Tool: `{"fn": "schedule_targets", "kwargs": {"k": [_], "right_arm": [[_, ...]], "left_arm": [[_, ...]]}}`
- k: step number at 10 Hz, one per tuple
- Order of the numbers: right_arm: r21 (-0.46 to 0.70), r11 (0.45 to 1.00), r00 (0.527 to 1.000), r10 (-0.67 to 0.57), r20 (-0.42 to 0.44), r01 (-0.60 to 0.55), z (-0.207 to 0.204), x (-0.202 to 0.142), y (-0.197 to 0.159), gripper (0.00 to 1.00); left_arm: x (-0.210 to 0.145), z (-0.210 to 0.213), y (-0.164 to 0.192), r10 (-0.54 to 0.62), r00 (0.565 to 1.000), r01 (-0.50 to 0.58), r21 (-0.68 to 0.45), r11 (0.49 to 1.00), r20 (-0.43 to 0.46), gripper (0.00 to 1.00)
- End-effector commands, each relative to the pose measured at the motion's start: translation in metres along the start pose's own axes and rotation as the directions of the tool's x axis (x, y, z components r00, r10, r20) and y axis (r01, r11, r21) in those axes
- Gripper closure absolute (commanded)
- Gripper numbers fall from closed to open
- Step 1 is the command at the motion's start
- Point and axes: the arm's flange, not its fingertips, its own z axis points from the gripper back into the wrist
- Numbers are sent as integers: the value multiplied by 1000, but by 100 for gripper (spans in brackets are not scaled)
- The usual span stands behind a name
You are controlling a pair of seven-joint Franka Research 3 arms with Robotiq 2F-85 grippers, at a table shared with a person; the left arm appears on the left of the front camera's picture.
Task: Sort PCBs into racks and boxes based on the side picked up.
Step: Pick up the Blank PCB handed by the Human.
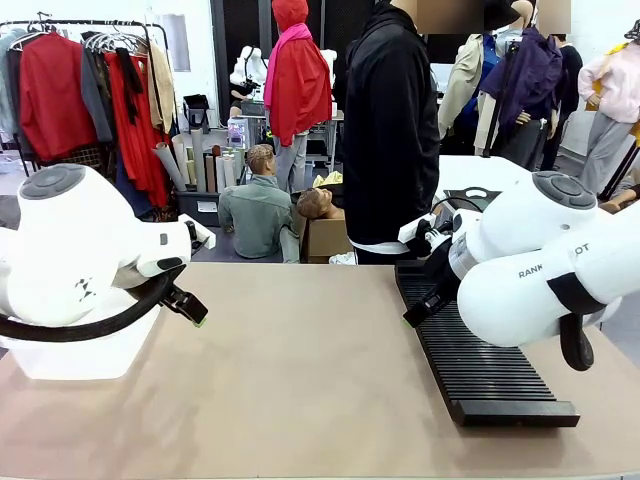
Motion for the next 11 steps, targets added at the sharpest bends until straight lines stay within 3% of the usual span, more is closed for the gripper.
{"fn": "schedule_targets", "kwargs": {"k": [1,5,7,11], "right_arm": [[39,999,1000,-14,25,13,20,4,-12,0],[83,995,997,-55,56,50,56,25,-44,0],[135,989,996,-63,70,53,78,44,-58,0],[319,910,950,-303,79,264,115,67,-95,0]], "left_arm": [[13,23,15,-2,1000,1,-53,999,-18,0],[47,55,53,37,998,-47,-191,981,-56,0],[58,77,81,82,996,-87,-361,929,-28,0],[69,103,122,221,975,-187,-461,867,21,0]]}}
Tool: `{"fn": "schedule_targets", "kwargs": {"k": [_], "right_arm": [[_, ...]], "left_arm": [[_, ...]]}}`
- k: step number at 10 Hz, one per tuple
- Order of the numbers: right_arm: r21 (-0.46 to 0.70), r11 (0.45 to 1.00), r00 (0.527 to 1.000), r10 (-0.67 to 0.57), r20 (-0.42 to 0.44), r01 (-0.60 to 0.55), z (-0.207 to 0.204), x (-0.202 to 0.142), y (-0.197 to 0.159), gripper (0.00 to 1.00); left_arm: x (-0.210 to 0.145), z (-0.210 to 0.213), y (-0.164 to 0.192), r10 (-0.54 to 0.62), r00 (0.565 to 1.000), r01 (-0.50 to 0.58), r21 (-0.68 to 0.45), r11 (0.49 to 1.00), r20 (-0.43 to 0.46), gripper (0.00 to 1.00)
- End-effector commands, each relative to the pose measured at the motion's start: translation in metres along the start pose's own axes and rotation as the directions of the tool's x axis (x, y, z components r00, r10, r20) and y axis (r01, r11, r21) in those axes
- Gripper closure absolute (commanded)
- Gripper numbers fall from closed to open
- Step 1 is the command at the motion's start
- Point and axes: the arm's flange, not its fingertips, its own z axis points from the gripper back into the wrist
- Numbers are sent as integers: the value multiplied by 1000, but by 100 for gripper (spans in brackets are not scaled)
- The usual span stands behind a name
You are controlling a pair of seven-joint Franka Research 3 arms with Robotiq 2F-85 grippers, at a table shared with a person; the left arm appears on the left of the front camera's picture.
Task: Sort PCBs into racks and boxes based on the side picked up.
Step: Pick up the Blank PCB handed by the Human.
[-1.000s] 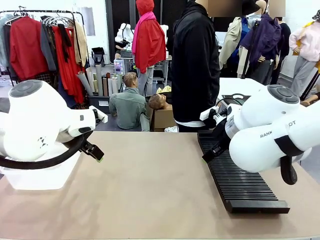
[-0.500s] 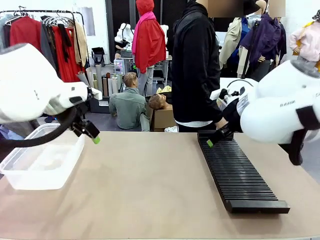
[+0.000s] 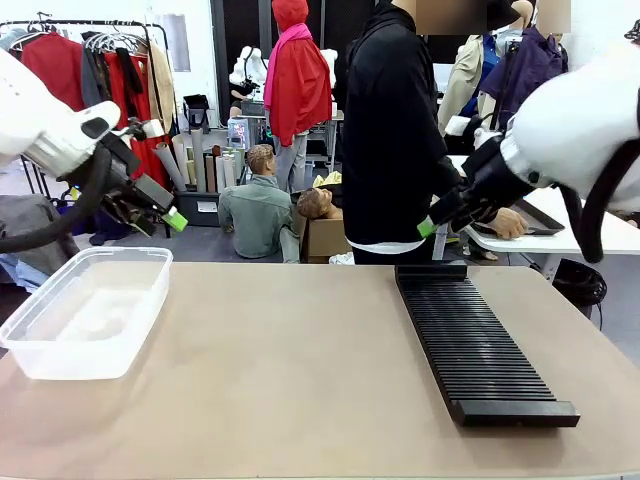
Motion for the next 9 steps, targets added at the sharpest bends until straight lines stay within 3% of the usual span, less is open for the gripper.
{"fn": "schedule_targets", "kwargs": {"k": [1,4,6,8,9], "right_arm": [[125,988,995,-97,12,95,13,1,-24,0],[310,928,972,-230,47,205,48,-18,-51,0],[349,889,939,-339,64,297,68,-41,-73,0],[389,842,897,-435,79,374,81,-63,-99,0],[402,819,876,-476,78,410,85,-72,-114,0]], "left_arm": [[0,13,11,33,999,-31,-42,999,43,0],[-26,62,11,92,977,-49,-219,975,193,0],[-50,91,3,154,952,-95,-222,970,264,0],[-63,109,-2,300,927,-261,-189,947,223,0],[-67,114,4,386,899,-370,-113,922,205,0]]}}
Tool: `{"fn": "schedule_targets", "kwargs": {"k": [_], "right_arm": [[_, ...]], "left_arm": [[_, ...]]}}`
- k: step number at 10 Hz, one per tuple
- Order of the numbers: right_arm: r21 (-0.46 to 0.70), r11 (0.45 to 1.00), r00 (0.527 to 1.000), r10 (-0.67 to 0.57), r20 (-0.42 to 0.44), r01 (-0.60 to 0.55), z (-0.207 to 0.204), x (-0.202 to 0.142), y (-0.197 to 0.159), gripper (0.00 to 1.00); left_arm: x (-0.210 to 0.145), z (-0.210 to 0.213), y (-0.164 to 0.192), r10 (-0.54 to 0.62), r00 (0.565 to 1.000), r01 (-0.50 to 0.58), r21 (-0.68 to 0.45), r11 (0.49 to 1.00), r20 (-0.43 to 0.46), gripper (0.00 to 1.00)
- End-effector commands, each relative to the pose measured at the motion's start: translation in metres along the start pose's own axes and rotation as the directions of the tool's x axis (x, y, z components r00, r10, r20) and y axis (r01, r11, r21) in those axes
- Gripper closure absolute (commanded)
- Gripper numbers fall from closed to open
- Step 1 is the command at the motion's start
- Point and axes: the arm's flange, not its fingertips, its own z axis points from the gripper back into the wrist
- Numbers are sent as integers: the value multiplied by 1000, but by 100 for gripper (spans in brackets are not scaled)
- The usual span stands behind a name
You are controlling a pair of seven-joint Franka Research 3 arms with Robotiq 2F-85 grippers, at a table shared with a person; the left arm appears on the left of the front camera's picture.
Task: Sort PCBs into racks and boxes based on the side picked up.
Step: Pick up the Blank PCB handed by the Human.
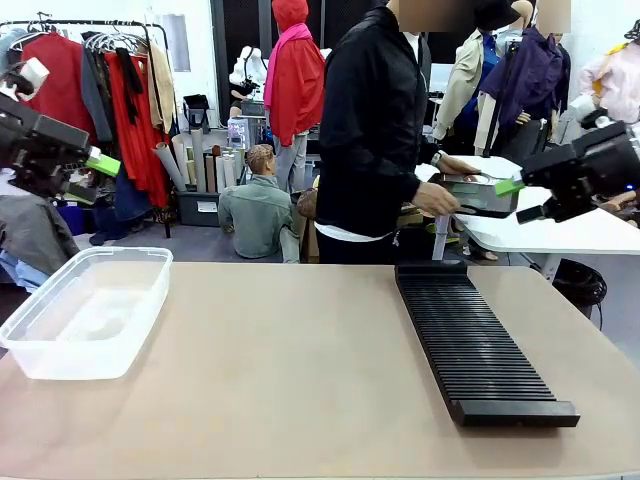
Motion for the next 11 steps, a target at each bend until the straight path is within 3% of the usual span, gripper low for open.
{"fn": "schedule_targets", "kwargs": {"k": [1,4,8,9,11], "right_arm": [[38,999,999,-28,36,26,8,-9,-21,0],[58,996,994,-67,87,62,32,-31,-42,0],[103,993,995,-70,77,61,48,-39,-55,0],[38,993,991,-113,71,111,46,-35,-54,0],[38,993,991,-113,71,111,46,-35,-54,0]], "left_arm": [[-4,5,-1,165,986,-163,127,979,-6,0],[-26,37,11,279,960,-279,-9,960,21,0],[-35,47,10,183,983,-183,-63,981,0,0],[-29,49,8,229,973,-229,-17,973,11,0],[-29,49,8,229,973,-229,-17,973,11,0]]}}
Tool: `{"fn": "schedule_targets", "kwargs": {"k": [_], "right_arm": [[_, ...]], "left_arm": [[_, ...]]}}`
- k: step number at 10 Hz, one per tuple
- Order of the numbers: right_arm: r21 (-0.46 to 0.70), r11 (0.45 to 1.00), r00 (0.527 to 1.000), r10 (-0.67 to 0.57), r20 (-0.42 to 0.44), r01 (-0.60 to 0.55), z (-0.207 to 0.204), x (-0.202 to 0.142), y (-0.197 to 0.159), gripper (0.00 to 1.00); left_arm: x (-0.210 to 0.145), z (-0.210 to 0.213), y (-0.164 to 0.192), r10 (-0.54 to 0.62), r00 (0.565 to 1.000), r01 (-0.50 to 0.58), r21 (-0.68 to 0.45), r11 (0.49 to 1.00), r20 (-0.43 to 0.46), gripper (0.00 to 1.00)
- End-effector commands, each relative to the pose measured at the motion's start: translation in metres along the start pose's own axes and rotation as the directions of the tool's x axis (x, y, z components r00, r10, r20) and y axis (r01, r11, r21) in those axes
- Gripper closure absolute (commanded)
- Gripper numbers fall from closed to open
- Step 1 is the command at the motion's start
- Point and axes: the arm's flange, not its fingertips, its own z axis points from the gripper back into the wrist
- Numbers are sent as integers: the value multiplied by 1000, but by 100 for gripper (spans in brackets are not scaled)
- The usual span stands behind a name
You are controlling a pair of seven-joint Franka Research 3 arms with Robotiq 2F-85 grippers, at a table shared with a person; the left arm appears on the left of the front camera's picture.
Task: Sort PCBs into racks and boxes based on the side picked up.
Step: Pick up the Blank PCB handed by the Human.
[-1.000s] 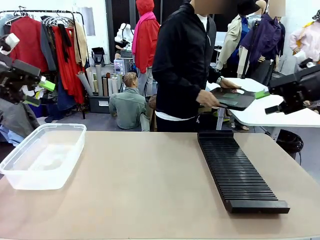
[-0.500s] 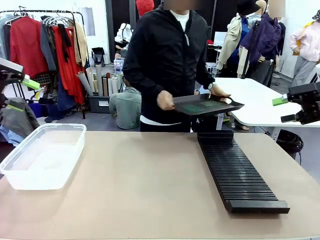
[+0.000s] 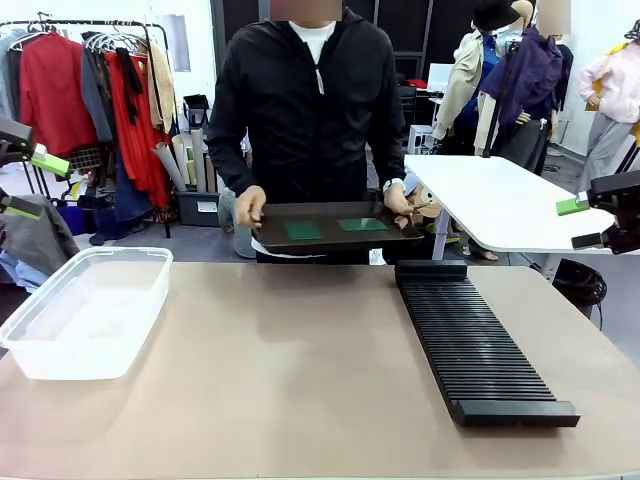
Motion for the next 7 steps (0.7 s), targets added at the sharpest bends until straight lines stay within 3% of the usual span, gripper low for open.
{"fn": "schedule_targets", "kwargs": {"k": [1,4,7], "right_arm": [[1,1000,1000,-4,11,4,-1,2,1,0],[-5,1000,1000,0,-1,0,0,0,0,0],[87,994,997,-62,-48,66,10,18,-7,0]], "left_arm": [[2,0,-1,13,1000,-13,4,1000,8,0],[8,2,10,18,1000,-18,-25,1000,-11,0],[21,26,41,18,996,-36,-216,976,-88,0]]}}
